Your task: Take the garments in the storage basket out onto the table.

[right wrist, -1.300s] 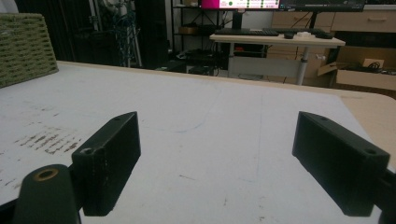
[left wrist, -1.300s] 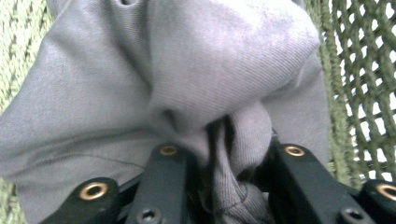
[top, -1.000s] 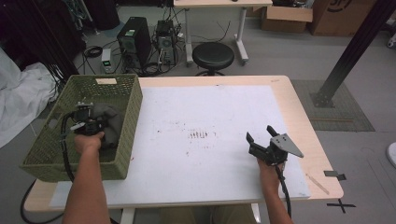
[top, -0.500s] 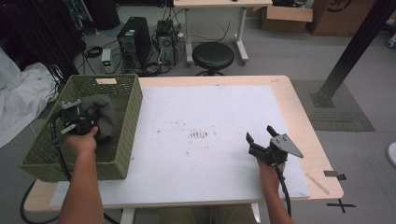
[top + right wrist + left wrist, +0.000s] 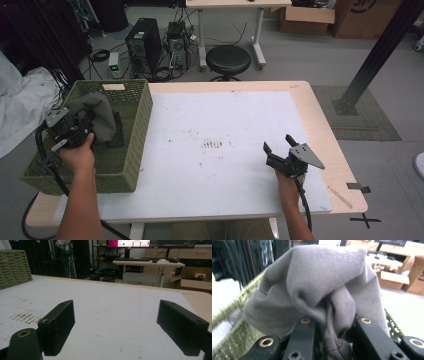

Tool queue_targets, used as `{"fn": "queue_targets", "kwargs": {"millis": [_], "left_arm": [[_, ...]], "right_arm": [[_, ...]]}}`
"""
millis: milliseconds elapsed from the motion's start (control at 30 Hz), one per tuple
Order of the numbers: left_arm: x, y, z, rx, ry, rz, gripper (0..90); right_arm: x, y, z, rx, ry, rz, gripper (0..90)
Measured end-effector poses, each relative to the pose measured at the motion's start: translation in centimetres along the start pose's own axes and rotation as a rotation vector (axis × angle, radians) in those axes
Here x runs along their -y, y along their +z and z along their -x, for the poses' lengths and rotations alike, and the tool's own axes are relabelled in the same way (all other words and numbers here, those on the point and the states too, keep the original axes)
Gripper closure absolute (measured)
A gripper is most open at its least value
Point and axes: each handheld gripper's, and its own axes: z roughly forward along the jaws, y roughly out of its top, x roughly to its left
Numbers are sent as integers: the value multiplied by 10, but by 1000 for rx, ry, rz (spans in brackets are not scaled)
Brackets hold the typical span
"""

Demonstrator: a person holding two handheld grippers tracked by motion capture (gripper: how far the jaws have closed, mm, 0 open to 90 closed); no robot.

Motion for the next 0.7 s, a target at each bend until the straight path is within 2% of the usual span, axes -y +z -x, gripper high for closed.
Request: {"fn": "queue_targets", "kwargs": {"millis": [67, 233, 333, 367, 400, 500, 700], "left_arm": [[-2, -5, 0, 3, 4, 38, 772], [-8, -12, 2, 8, 23, 97, 772], [-15, -17, 5, 17, 48, 129, 772], [-19, -21, 7, 21, 60, 154, 772], [-19, -21, 7, 21, 60, 154, 772], [-26, -28, 10, 30, 70, 196, 772], [-36, -40, 17, 62, 87, 251, 772]], "right_arm": [[0, 0, 0, 1, -1, 0, 147], [0, 0, 0, 1, -3, 0, 147], [0, 0, 0, 2, -4, -1, 147], [0, 0, 0, 1, -4, -1, 147], [0, 0, 0, 1, -4, -1, 147], [0, 0, 0, 2, -3, 1, 147], [0, 0, 0, 1, -4, 0, 146]]}}
